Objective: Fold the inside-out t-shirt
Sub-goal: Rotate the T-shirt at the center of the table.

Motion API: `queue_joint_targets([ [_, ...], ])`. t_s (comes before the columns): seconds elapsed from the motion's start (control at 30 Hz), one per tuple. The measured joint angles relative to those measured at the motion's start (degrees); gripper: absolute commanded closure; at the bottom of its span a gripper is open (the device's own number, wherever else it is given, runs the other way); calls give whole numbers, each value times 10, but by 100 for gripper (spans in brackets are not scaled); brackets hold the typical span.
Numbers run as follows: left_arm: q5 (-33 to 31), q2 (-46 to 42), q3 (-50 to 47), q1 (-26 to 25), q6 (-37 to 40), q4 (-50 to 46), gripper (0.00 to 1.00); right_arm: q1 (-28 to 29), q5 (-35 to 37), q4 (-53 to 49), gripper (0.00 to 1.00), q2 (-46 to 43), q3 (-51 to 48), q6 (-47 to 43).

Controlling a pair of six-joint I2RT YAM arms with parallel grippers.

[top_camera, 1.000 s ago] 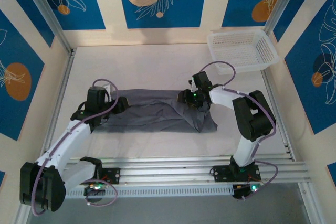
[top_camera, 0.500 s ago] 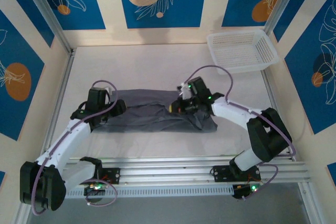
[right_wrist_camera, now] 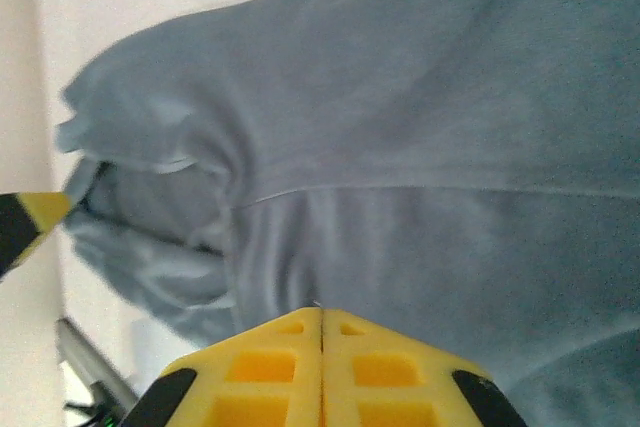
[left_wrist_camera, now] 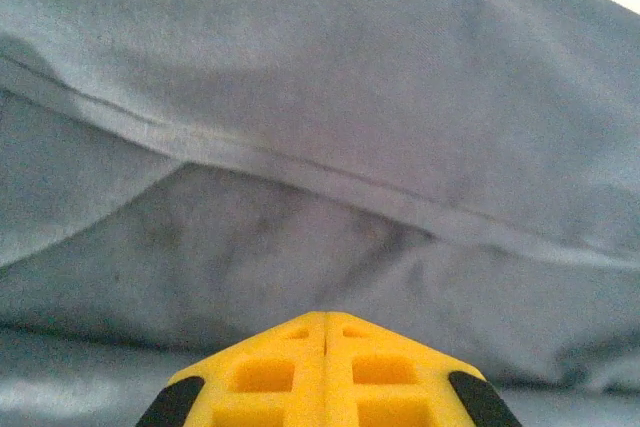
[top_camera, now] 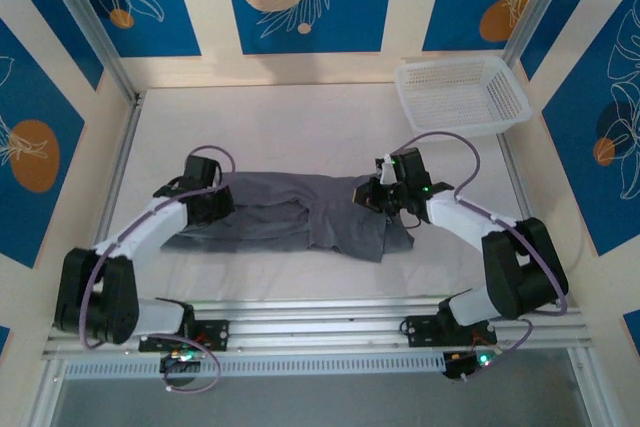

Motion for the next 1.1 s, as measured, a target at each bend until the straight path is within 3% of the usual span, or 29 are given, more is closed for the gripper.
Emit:
queue_joint_targets([
  [0.27, -22, 187, 108, -1, -21, 35, 100, 15, 130, -65, 99, 92, 41, 1],
  [0.5, -22, 368, 312, -1, -31, 54, 100, 42, 183, -118, 99, 142, 92, 47],
  [0.73, 18, 557, 584, 1, -33, 68, 100, 167, 120, -73, 95, 184, 119, 133],
  [0.83, 57, 647, 724, 0, -34, 69, 100, 246, 85, -43, 95, 236, 170, 146],
  [0.93, 89, 685, 785, -2, -34, 69, 100, 315, 77, -13, 96, 288, 234, 152],
  [1.03, 107, 675, 779, -4, -30, 64, 80, 357, 71, -12, 96, 317, 290, 150],
  [1.1, 111, 633, 725, -4, -20, 72, 66, 368, 83, -9, 93, 307, 295, 144],
])
